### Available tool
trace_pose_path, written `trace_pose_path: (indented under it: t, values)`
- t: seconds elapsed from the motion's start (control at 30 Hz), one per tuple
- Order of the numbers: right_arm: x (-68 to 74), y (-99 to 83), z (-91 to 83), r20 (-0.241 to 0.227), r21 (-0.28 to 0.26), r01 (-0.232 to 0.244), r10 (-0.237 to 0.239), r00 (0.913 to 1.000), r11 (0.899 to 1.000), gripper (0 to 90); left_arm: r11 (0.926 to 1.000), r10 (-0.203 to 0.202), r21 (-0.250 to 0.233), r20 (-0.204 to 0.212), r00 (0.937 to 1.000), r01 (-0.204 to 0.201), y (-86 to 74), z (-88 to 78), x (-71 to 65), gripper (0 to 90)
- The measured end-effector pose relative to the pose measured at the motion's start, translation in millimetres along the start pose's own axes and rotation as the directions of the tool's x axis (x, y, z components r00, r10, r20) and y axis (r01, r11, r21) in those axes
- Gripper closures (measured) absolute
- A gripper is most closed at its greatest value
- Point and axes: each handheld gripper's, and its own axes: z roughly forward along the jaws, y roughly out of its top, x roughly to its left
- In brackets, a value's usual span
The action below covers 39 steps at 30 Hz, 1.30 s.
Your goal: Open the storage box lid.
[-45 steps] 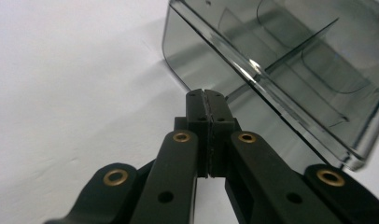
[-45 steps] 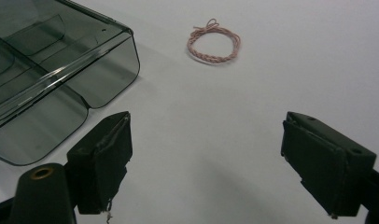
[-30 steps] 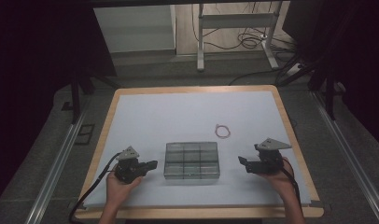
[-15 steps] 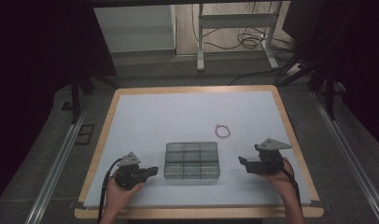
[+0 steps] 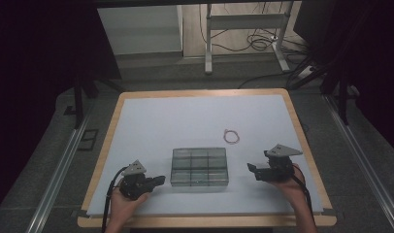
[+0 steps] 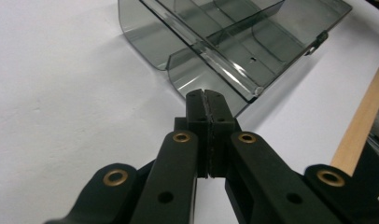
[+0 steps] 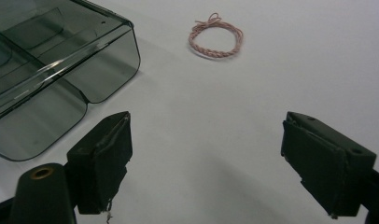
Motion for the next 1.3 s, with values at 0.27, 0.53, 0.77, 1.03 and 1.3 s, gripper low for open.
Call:
trace_pose_path:
  t: [0.27, 0.53, 0.77, 1.03, 1.3]
  values:
    - [0.3, 0.9, -2.9, 0.005, -0.013, 0.0, 0.0, 1.0, 1.0, 15.7, 0.9999, 0.007, 0.01, 0.017, 0.9998, -0.007, -0.6, 5.4, -3.0, 90.0]
    - [-0.8, 1.8, -3.1, 0.012, -0.013, 0.007, -0.007, 0.9999, 1.0, 15.7, 0.9998, 0.005, 0.017, 0.031, 0.9995, -0.005, -2.4, 7.4, -3.8, 90.0]
    - [-1.6, 1.3, -2.2, 0.014, -0.011, 0.003, -0.002, 0.9999, 1.0, 15.8, 0.9996, 0.024, 0.016, 0.05, 0.9985, -0.024, -0.2, 5.0, -11.5, 90.0]
    - [0.2, 1.8, -0.7, 0.012, -0.004, 0.01, -0.01, 0.9999, 1.0, 15.7, 0.9997, 0.024, 0.01, 0.053, 0.9983, -0.024, 0.4, 3.0, -11.9, 90.0]
    - [-0.4, 1.4, -0.2, 0.013, -0.003, 0.008, -0.008, 0.9999, 1.0, 15.7, 0.9993, 0.028, 0.025, 0.054, 0.9981, -0.029, 0.0, 5.0, -12.4, 90.0]
